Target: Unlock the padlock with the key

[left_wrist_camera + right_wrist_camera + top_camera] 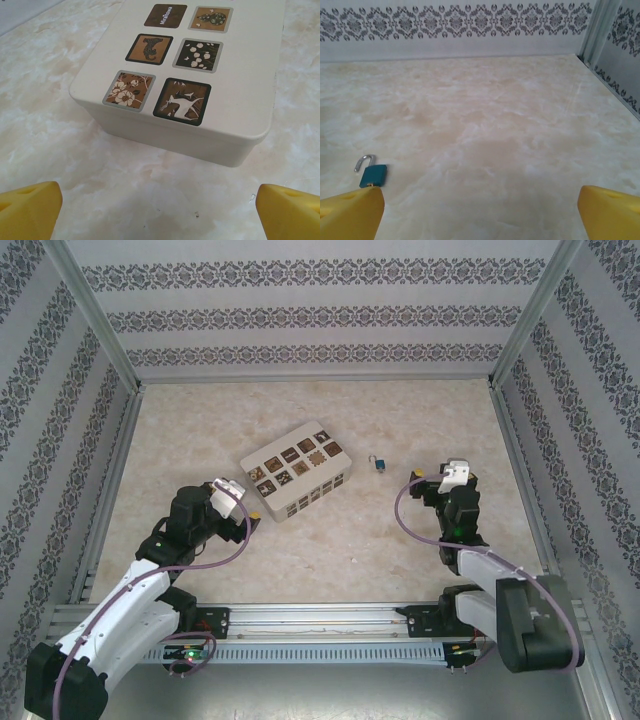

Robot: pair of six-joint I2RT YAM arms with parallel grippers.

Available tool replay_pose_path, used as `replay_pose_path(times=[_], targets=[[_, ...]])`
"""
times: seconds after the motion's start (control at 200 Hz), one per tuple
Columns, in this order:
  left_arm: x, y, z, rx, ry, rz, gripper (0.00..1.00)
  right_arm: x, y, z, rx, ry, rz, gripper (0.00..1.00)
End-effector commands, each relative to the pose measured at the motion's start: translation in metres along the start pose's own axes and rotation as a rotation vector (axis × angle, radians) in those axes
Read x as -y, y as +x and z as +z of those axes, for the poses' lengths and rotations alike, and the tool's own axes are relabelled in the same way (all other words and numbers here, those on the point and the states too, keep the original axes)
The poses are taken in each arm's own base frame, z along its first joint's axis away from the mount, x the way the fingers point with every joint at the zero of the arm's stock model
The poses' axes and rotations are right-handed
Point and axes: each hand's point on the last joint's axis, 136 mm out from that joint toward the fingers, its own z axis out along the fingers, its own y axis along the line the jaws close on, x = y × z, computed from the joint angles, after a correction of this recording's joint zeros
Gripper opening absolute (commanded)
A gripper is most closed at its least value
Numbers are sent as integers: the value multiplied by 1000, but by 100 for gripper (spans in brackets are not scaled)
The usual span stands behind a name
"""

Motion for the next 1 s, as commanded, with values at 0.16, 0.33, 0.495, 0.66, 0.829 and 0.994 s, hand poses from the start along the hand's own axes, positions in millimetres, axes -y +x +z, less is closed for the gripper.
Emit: replay_pose_path(times=[0.16, 0.33, 0.495, 0.66, 0.829, 0.994], targets=[[-3, -1, -2, -7, -2, 1, 100, -2, -16, 10, 111, -20, -24, 98], [-3, 0, -2, -8, -5, 4, 99, -2, -6, 17, 135, -22, -34, 98], [-4, 1, -1, -12, -9, 6, 99, -7, 2, 33, 102, -43, -42, 99], [-5, 2, -1, -18, -16, 10, 100, 15, 6, 61, -44, 66, 13, 98], [-10, 1, -2, -21, -40, 13, 100, 14, 0, 63, -31, 67, 5, 98], [-20, 0, -4, -23, -97, -6, 99, 14, 0, 62, -31, 66, 5, 99]])
